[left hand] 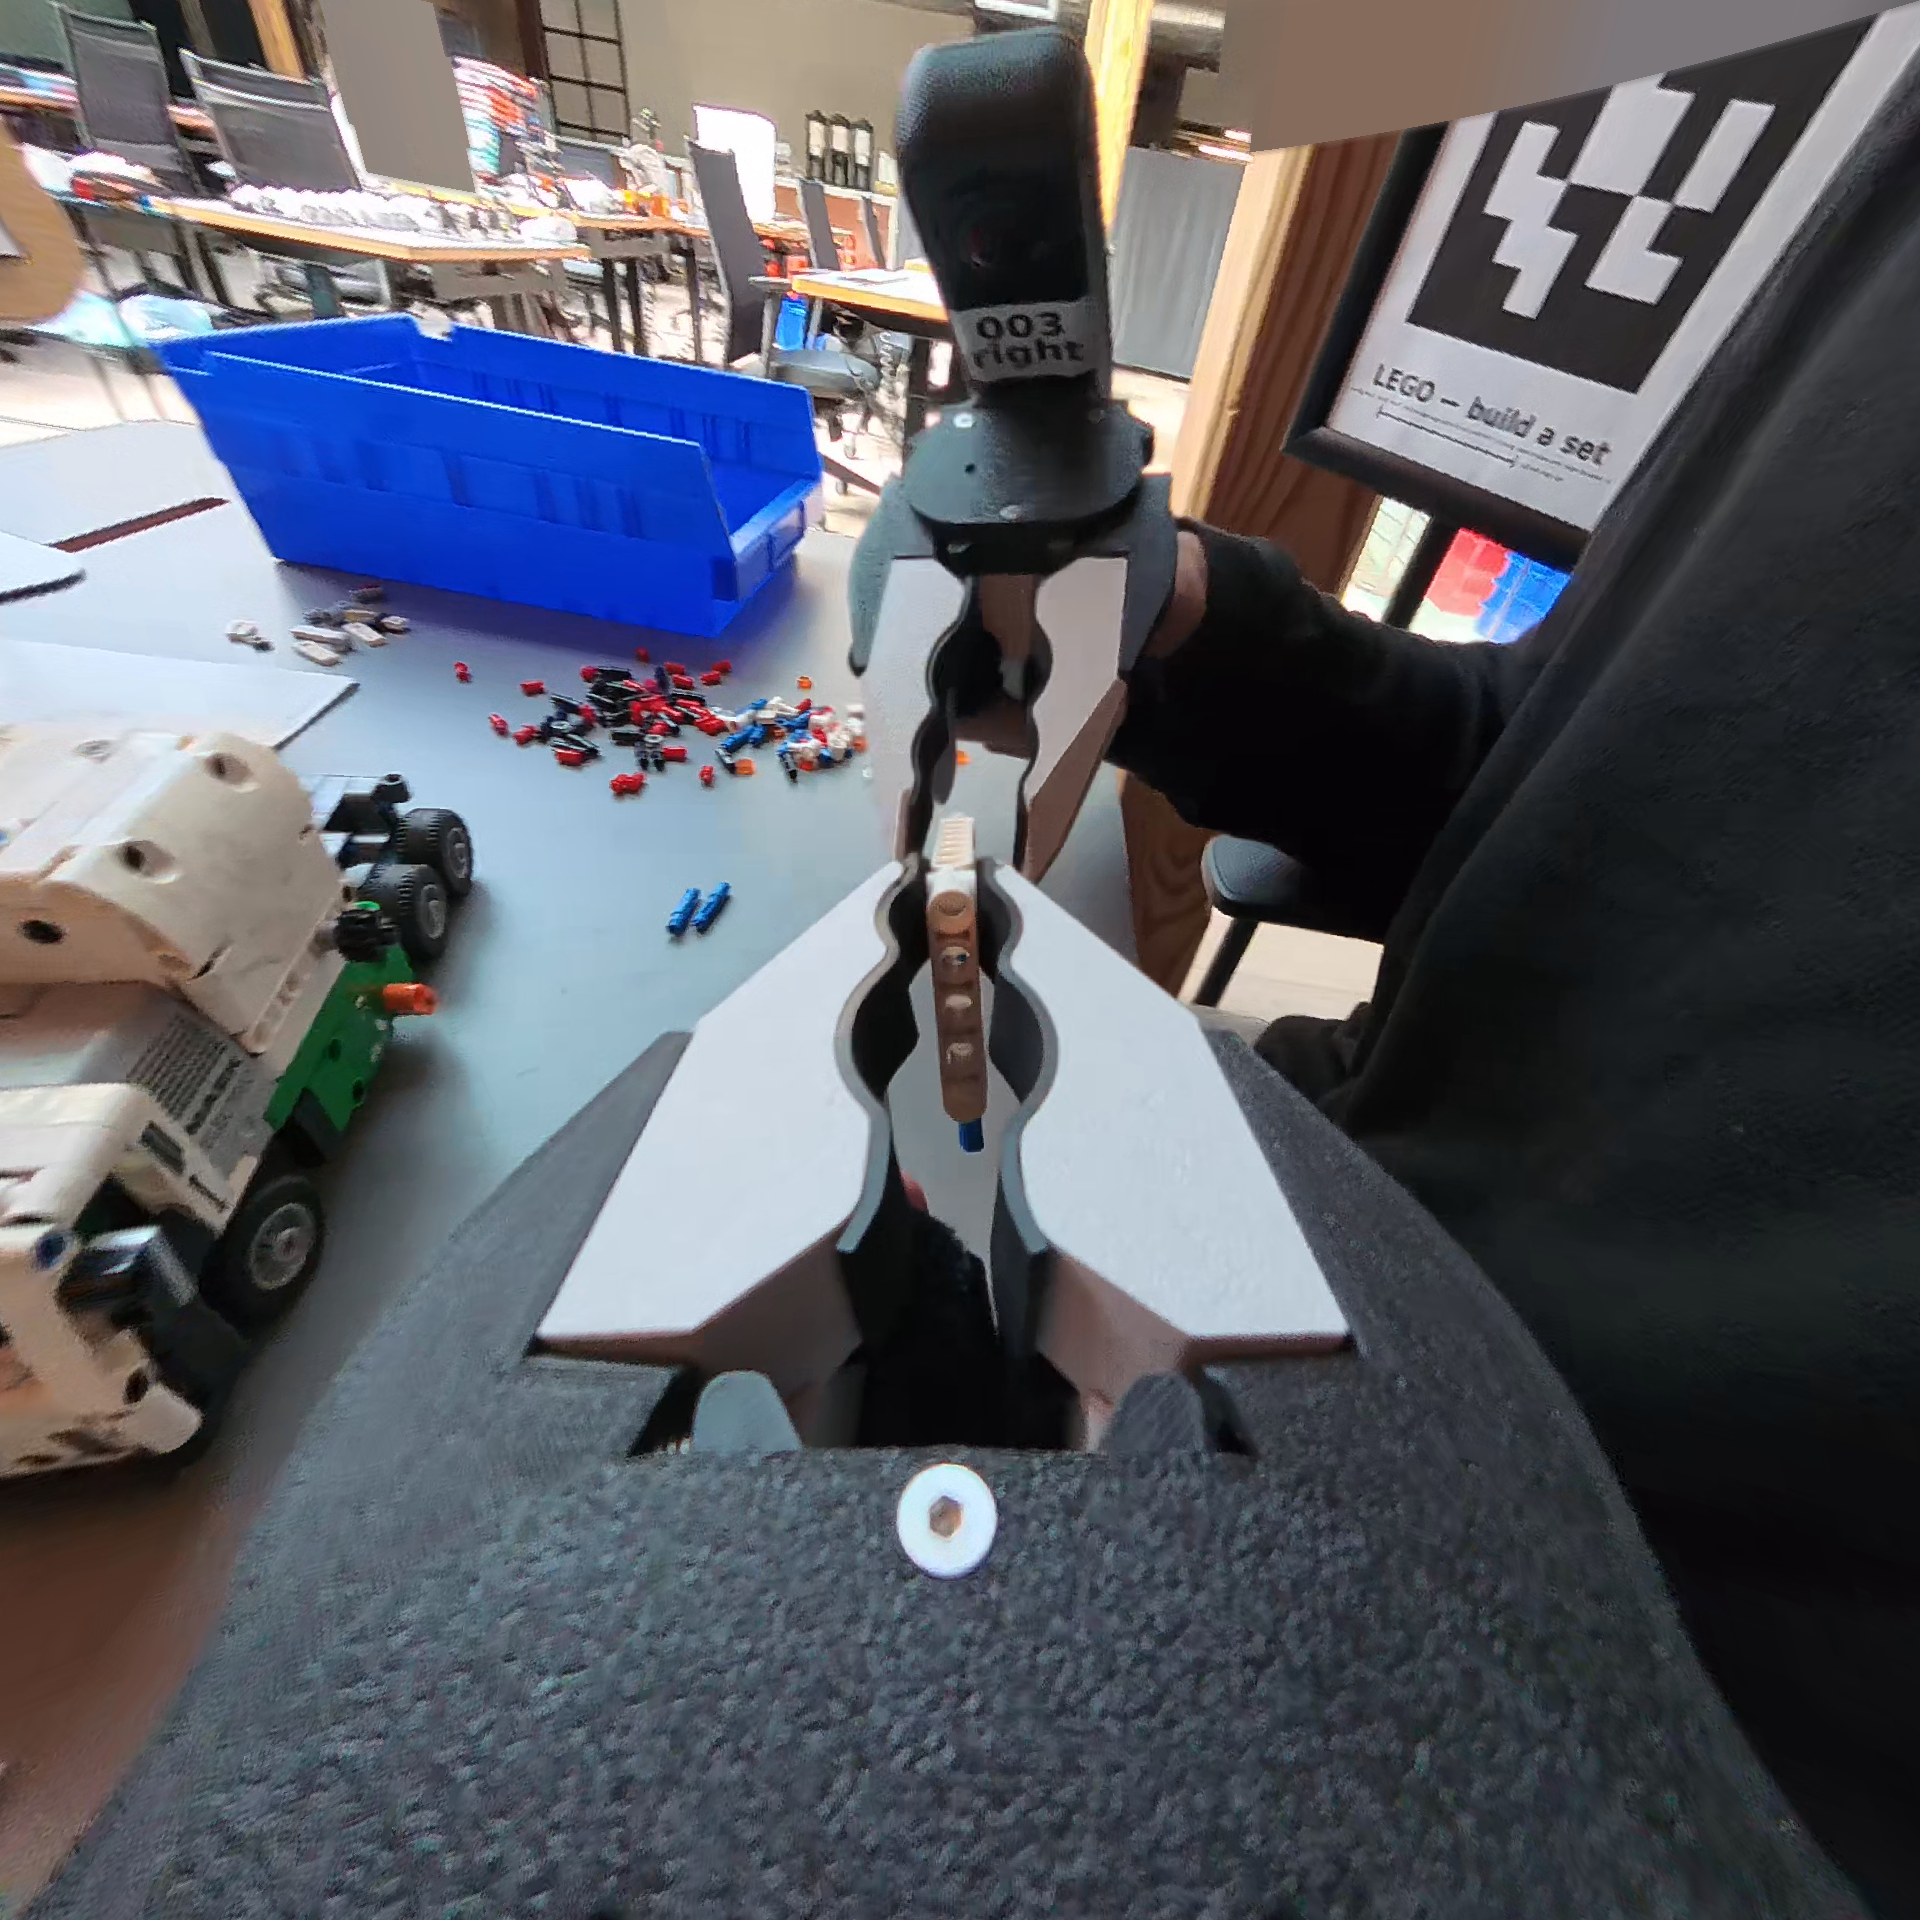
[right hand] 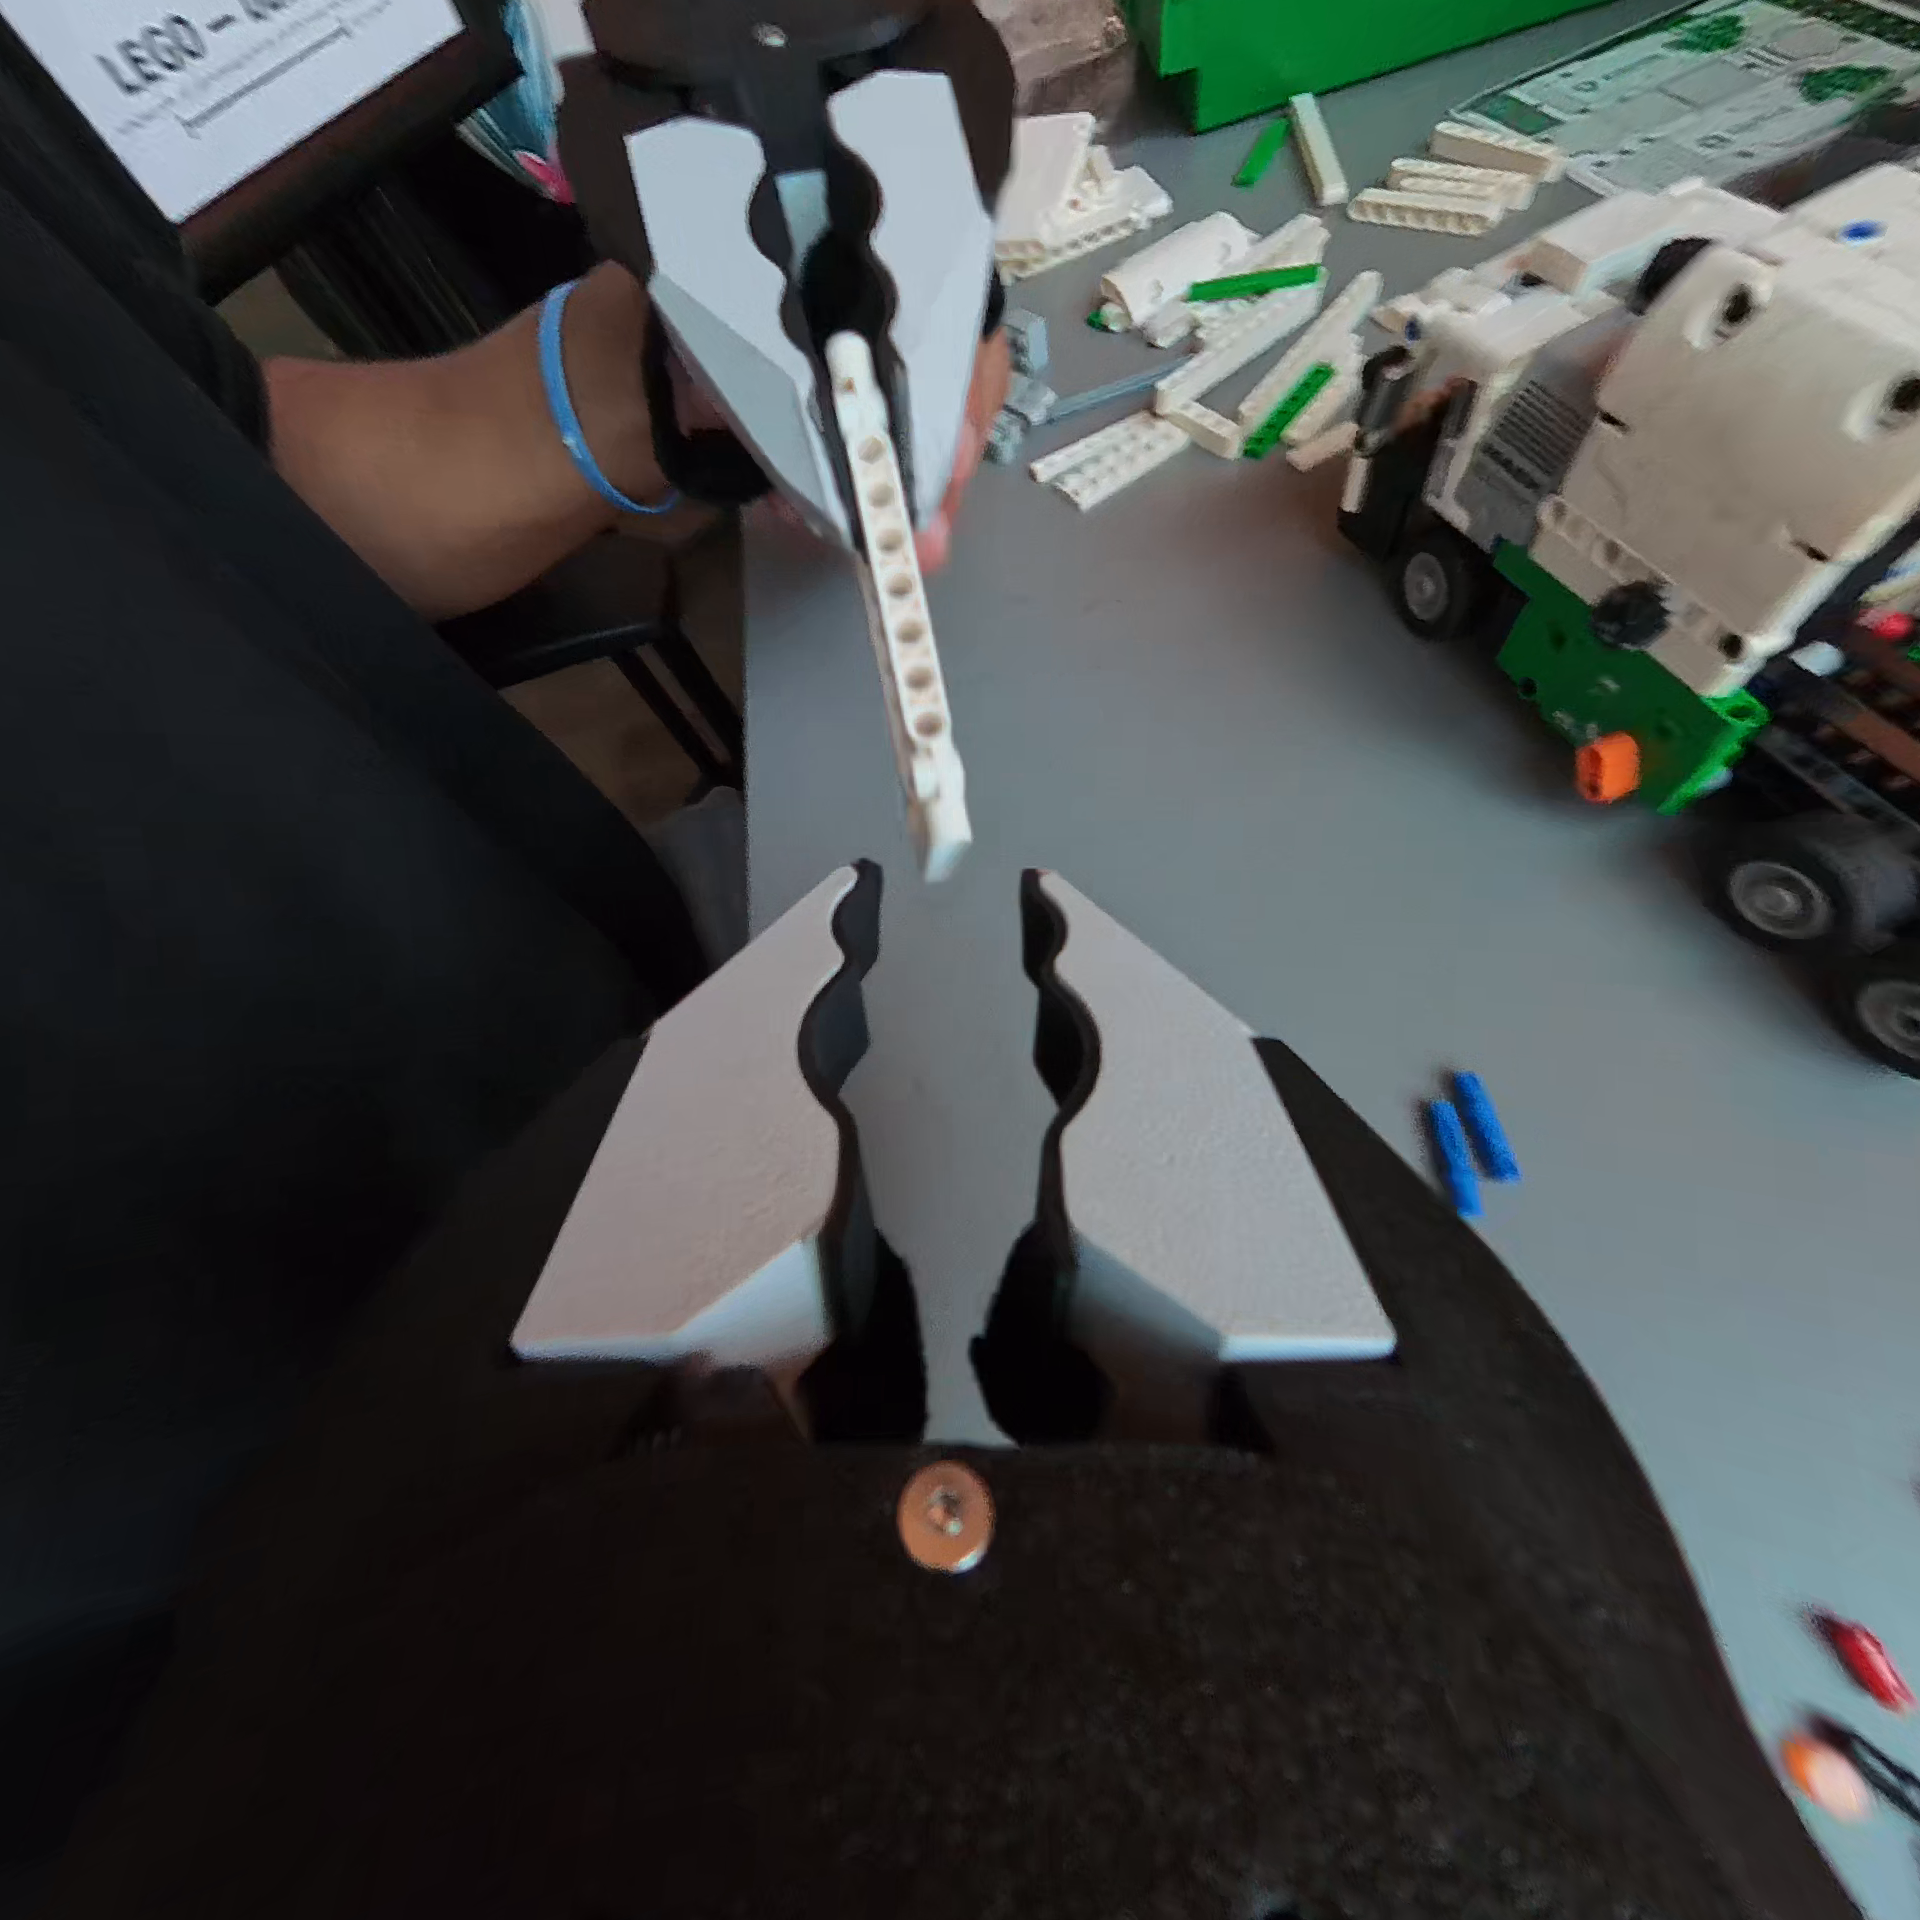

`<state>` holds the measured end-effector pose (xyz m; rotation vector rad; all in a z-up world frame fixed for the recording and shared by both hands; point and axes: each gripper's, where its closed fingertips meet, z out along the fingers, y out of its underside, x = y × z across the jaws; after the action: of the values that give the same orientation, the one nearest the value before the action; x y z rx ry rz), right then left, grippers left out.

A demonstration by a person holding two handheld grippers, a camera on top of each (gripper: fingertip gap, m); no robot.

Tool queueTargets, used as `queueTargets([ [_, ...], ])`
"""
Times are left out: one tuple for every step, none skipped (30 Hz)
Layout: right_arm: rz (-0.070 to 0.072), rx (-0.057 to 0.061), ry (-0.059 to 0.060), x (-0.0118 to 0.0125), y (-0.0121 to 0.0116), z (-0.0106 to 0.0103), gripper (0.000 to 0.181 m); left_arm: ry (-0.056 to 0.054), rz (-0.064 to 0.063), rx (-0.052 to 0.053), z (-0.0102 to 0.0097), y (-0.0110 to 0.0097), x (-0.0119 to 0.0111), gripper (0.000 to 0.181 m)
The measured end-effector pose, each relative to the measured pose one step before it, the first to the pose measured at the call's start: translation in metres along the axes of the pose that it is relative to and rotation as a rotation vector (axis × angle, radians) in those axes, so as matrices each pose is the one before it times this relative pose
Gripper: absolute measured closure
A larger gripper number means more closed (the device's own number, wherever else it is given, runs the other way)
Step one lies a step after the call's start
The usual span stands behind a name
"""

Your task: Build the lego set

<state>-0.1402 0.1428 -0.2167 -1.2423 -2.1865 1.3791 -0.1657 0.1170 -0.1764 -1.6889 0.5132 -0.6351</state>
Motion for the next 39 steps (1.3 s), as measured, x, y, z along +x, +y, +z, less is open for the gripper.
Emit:
queueTargets([
  [0.0074,-0.0104,0.0590,0.01186,0.00393,-0.00764,0.152,-0.0418,-0.0018,0.0189,-0.00421,-0.00186,-0.00675,0.175],
  [0.0109,-0.0150,0.0725,0.01562,0.00510,-0.00781,0.153,-0.0522,0.0013,0.0238,-0.00455,-0.00211,-0.00830,0.175],
  [0.0114,-0.0242,0.0800,0.01773,0.00712,-0.00602,0.157,-0.0578,0.0053,0.0261,-0.00423,-0.00151,-0.00886,0.174],
  [0.0054,-0.0257,0.0886,0.01926,0.00838,-0.00284,0.158,-0.0610,0.0049,0.0283,-0.00331,-0.00109,-0.00912,0.174],
  [0.0027,-0.0278,0.0729,0.01635,0.00955,0.00060,0.159,-0.0558,0.0004,0.0270,-0.00218,0.00013,-0.00807,0.174],
  [0.0011,-0.0159,0.0237,0.00743,0.00738,0.00296,0.161,-0.0479,-0.0042,0.0262,-0.00147,0.00074,-0.00650,0.175],
  [0.0008,-0.0035,0.0158,0.00550,0.00489,0.00334,0.162,-0.0293,-0.0049,0.0243,-0.00101,0.00083,-0.00360,0.175],
  [-0.0054,-0.0042,0.0229,0.00617,0.00354,0.00268,0.163,-0.0035,-0.0011,0.0140,-0.00092,-0.00002,0.00055,0.175],
  [-0.0108,0.0048,0.0111,0.00410,0.00174,0.00186,0.164,0.0031,0.0118,0.0065,-0.00072,-0.00074,0.00218,0.175],
  [-0.0107,0.0107,-0.0173,-0.00044,0.00030,0.00163,0.164,-0.0004,0.0198,0.0007,-0.00018,-0.00003,0.00164,0.175],
  [-0.0108,0.0013,-0.0264,-0.00195,0.00042,0.00190,0.164,0.0018,0.0168,-0.0014,0.00007,0.00058,0.00176,0.175],
  [-0.0139,-0.0016,-0.0190,-0.00102,0.00026,0.00220,0.164,0.0080,0.0119,-0.0034,0.00041,0.00079,0.00227,0.175],
  [-0.0166,-0.0123,-0.0168,-0.00088,0.00142,0.00274,0.165,0.0043,0.0080,-0.0053,0.00070,0.00091,0.00144,0.175],
  [-0.0203,-0.0194,-0.0084,0.00029,0.00192,0.00288,0.166,-0.0024,0.0063,-0.0043,0.00058,0.00084,0.00037,0.175],
  [-0.0218,-0.0139,-0.0027,0.00074,0.00135,0.00262,0.168,0.0028,0.0063,-0.0060,0.00065,0.00085,0.00103,0.175],
  [-0.0187,-0.0170,0.0017,0.00140,0.00156,0.00227,0.169,0.0032,0.0057,-0.0061,0.00070,0.00095,0.00099,0.175],
  [-0.0159,-0.0182,-0.0014,0.00120,0.00177,0.00183,0.171,-0.0035,0.0042,-0.0033,0.00037,0.00047,-0.00006,0.175],
  [-0.0132,-0.0145,-0.0024,0.00125,0.00120,0.00142,0.172,0.0004,0.0033,-0.0026,0.00027,0.00045,0.00041,0.175],
  [-0.0099,-0.0069,-0.0036,0.00092,0.00042,0.00096,0.172,0.0045,0.0015,-0.0026,0.00024,0.00035,0.00078,0.175],
  [-0.0054,0.0017,-0.0139,-0.00060,-0.00041,0.00053,0.173,0.0012,-0.0010,-0.0006,-0.00002,0.00008,0.00002,0.176],
  [-0.0003,0.0005,-0.0119,-0.00014,-0.00033,0.00058,0.173,0.0026,-0.0029,0.0008,-0.00004,-0.00001,0.00006,0.176],
  [0.0002,-0.0007,-0.0077,0.00021,-0.00024,0.00040,0.173,0.0046,-0.0047,0.0007,-0.00019,-0.00011,0.00010,0.176],
  [-0.0018,-0.0001,-0.0085,-0.00026,-0.00006,0.00028,0.174,0.0003,-0.0059,0.0017,-0.00017,-0.00014,-0.00051,0.176],
  [-0.0046,-0.0012,-0.0086,-0.00065,0.00002,0.00007,0.175,-0.0024,-0.0056,0.0019,-0.00024,-0.00028,-0.00088,0.176],
  [-0.0059,0.0002,-0.0036,-0.00018,0.00000,0.00012,0.177,-0.0004,-0.0039,0.0003,-0.00002,0.00004,-0.00042,0.176],
  [-0.0062,0.0004,0.0004,0.00035,-0.00013,0.00022,0.177,0.0004,-0.0022,-0.0010,0.00010,0.00012,-0.00017,0.176],
  [-0.0045,-0.0031,-0.0014,-0.00011,-0.00001,0.00018,0.178,-0.0012,-0.0013,-0.0012,0.00006,0.00016,-0.00024,0.176],
  [-0.0058,-0.0101,-0.0018,-0.00019,0.00012,-0.00009,0.178,-0.0020,0.0002,-0.0003,-0.00002,0.00004,-0.00029,0.176],
  [-0.0066,-0.0167,-0.0042,-0.00081,0.00041,-0.00044,0.178,-0.0009,0.0018,0.0001,0.00006,0.00010,0.00015,0.176],
  [-0.0035,-0.0136,-0.0139,-0.00303,-0.00047,-0.00114,0.178,-0.0007,0.0023,-0.0002,0.00004,0.00003,0.00015,0.176],
  [-0.0070,-0.0202,-0.0157,-0.00427,-0.00024,-0.00248,0.178,-0.0013,0.0019,0.0001,-0.00007,0.00000,0.00004,0.176],
  [-0.0139,-0.0328,-0.0151,-0.00475,0.00030,-0.00393,0.179,-0.0019,0.0012,0.0007,-0.00006,-0.00009,-0.00010,0.176],
  [-0.0210,-0.0484,-0.0183,-0.00539,0.00104,-0.00518,0.178,-0.0009,0.0006,0.0006,-0.00002,-0.00007,-0.00004,0.175],
  [-0.0247,-0.0639,-0.0148,-0.00432,0.00222,-0.00618,0.178,-0.0006,-0.0009,0.0004,-0.00005,-0.00006,-0.00020,0.175],
  [-0.0162,-0.0808,-0.0221,-0.00426,0.00469,-0.00629,0.178,-0.0004,-0.0027,0.0023,-0.00034,-0.00022,-0.00032,0.176],
  [-0.0061,-0.1021,-0.0288,-0.00432,0.00778,-0.00593,0.178,0.0025,-0.0051,0.0060,-0.00058,-0.00074,-0.00020,0.175],
  [-0.0088,-0.1077,-0.0073,-0.00070,0.00888,-0.00535,0.178,0.0015,-0.0093,0.0085,-0.00093,-0.00113,-0.00080,0.176],
  [-0.0038,-0.1045,-0.0109,-0.00116,0.00941,-0.00417,0.178,-0.0003,-0.0113,0.0089,-0.00092,-0.00112,-0.00123,0.176],
  [0.0043,-0.1139,-0.0374,-0.00510,0.01157,-0.00235,0.178,-0.0006,-0.0107,0.0075,-0.00085,-0.00106,-0.00117,0.175],
])
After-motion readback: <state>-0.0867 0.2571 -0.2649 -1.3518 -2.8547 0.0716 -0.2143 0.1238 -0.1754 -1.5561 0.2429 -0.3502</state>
